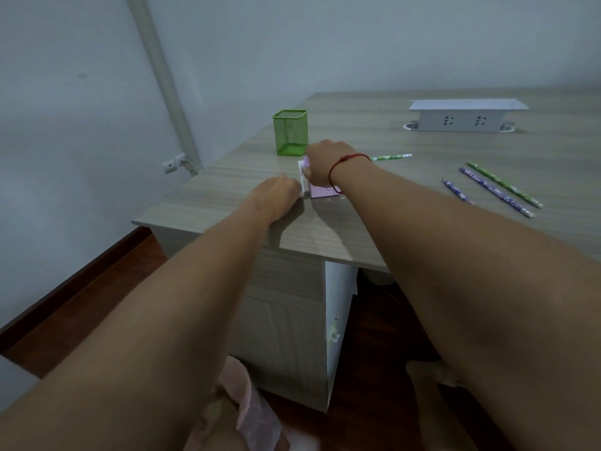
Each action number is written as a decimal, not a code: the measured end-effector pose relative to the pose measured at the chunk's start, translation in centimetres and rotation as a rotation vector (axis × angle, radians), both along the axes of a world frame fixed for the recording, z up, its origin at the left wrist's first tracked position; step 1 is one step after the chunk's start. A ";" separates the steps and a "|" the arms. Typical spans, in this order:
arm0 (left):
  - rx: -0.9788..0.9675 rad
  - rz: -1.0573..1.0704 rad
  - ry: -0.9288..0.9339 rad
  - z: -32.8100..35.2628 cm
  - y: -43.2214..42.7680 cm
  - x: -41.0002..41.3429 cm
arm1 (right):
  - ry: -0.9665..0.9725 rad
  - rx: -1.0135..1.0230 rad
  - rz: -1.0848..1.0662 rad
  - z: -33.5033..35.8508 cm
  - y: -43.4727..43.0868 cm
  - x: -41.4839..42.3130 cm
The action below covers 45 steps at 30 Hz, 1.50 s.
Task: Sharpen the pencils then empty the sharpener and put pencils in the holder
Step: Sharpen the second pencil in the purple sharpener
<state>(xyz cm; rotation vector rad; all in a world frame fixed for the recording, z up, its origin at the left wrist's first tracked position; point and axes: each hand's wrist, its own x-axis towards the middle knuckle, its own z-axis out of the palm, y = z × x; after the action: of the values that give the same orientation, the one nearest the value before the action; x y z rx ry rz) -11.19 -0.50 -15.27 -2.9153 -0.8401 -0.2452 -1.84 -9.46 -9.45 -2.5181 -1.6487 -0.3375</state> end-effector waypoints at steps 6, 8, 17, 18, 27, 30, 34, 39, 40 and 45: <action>0.062 0.074 0.063 0.8 1.3 1.1 | -0.003 -0.019 0.005 -0.6 -0.1 -0.3; 0.084 0.082 0.044 1.0 1.4 1.7 | -0.011 -0.015 0.000 -0.6 -0.3 -0.1; 0.057 0.098 -0.055 -0.7 1.4 1.7 | 0.174 0.081 0.018 -0.2 -1.3 2.5; 0.072 0.094 -0.059 -0.8 1.5 1.8 | 0.196 0.092 -0.025 -0.2 -1.7 3.2; -0.002 0.086 -0.157 2.0 0.8 2.0 | 0.047 -0.042 -0.141 -0.3 -3.4 5.0; -0.029 0.137 -0.317 2.0 -0.2 2.0 | 0.088 -0.090 -0.116 -1.2 -3.7 4.2; -0.165 0.013 -0.533 3.1 -2.6 3.8 | 0.129 -0.036 -0.104 -0.6 -3.8 3.5; -0.229 -0.027 -0.557 2.5 -3.8 4.3 | 0.012 -0.038 -0.066 -0.5 -5.1 3.1; -0.217 -0.017 -0.561 2.6 -3.9 4.3 | -0.022 -0.038 -0.048 -0.5 -5.3 3.2; -0.198 0.025 -0.579 2.7 -3.2 4.1 | -0.112 -0.050 -0.068 -0.4 -7.8 5.7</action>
<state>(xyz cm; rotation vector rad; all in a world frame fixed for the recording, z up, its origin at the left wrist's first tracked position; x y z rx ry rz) -7.08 -3.74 -12.60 -3.0435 -1.0122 -1.0993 3.87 -17.25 -9.88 -2.6420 -1.6325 -0.4570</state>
